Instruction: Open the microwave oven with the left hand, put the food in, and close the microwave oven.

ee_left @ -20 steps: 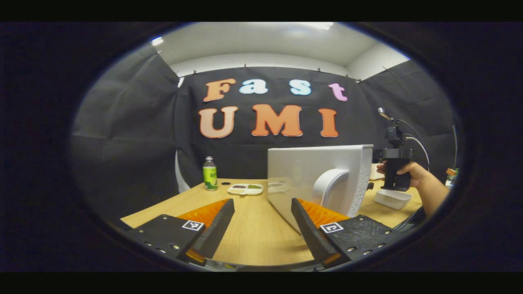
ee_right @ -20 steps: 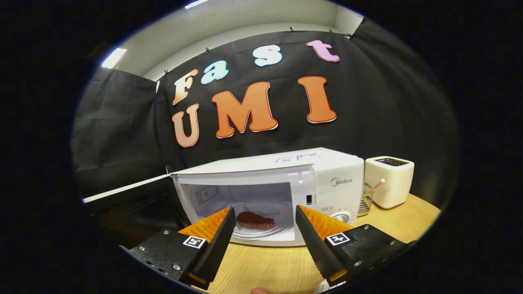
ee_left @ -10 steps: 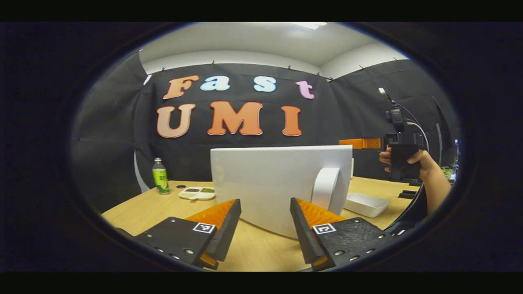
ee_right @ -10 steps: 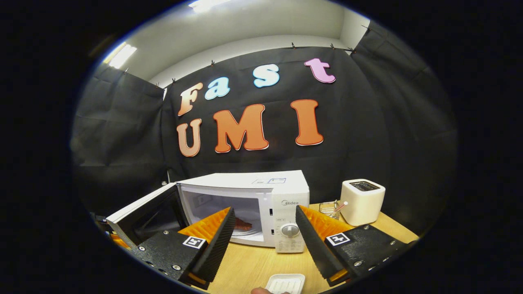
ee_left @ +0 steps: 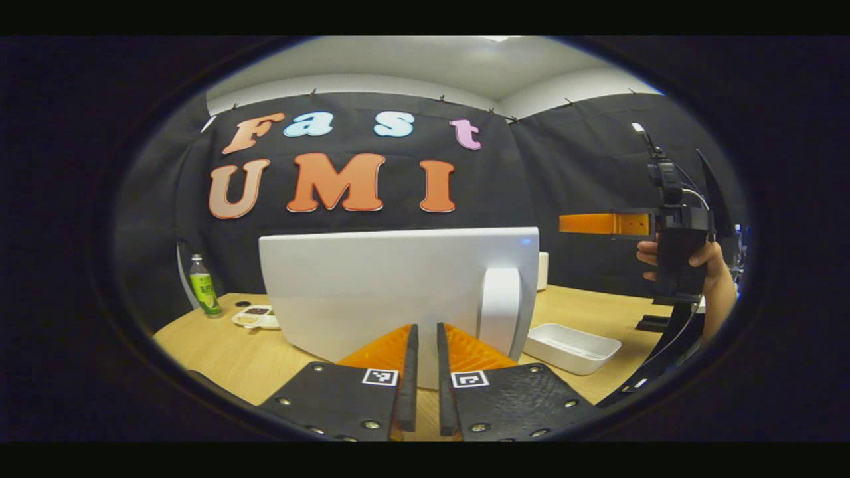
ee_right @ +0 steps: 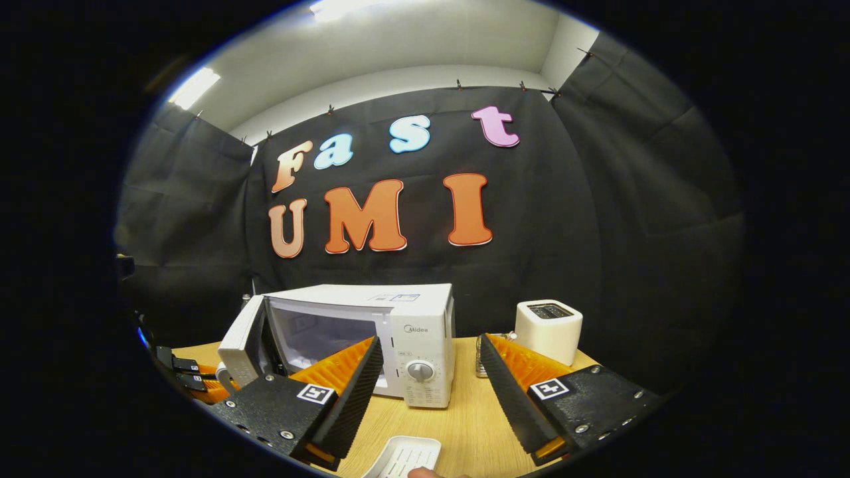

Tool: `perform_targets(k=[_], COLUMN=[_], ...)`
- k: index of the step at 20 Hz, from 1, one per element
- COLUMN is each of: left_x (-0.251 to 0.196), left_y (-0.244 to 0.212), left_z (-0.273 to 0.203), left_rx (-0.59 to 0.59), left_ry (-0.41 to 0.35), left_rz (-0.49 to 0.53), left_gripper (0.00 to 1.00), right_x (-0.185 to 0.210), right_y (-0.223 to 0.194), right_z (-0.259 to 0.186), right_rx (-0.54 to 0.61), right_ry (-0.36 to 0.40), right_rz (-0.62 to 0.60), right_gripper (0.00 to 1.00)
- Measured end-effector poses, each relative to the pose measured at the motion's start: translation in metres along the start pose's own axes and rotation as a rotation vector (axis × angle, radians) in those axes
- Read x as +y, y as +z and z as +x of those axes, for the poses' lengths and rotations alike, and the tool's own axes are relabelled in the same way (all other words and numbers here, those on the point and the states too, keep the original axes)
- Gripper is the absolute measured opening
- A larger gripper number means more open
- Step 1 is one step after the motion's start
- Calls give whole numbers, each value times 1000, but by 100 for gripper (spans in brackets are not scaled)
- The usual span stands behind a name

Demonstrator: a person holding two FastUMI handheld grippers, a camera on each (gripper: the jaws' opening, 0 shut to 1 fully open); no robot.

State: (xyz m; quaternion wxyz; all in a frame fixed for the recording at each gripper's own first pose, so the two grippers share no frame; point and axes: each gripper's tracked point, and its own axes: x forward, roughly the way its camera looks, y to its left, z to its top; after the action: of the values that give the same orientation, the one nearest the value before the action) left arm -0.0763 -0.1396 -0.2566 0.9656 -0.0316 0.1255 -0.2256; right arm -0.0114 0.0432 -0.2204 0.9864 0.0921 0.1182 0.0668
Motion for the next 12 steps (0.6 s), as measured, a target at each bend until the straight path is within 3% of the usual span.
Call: perform_targets(k=[5, 12], left_x=[-10, -13], left_y=[0, -8], left_z=[44, 110], left_rx=[14, 46], left_ry=[-7, 39], left_rz=[-1, 8], left_gripper=[7, 10], right_x=[-16, -34], right_y=[-5, -8], right_z=[-10, -25], right_rx=[6, 9], right_ry=[-19, -44], right_rz=[-6, -30], right_gripper=[92, 92])
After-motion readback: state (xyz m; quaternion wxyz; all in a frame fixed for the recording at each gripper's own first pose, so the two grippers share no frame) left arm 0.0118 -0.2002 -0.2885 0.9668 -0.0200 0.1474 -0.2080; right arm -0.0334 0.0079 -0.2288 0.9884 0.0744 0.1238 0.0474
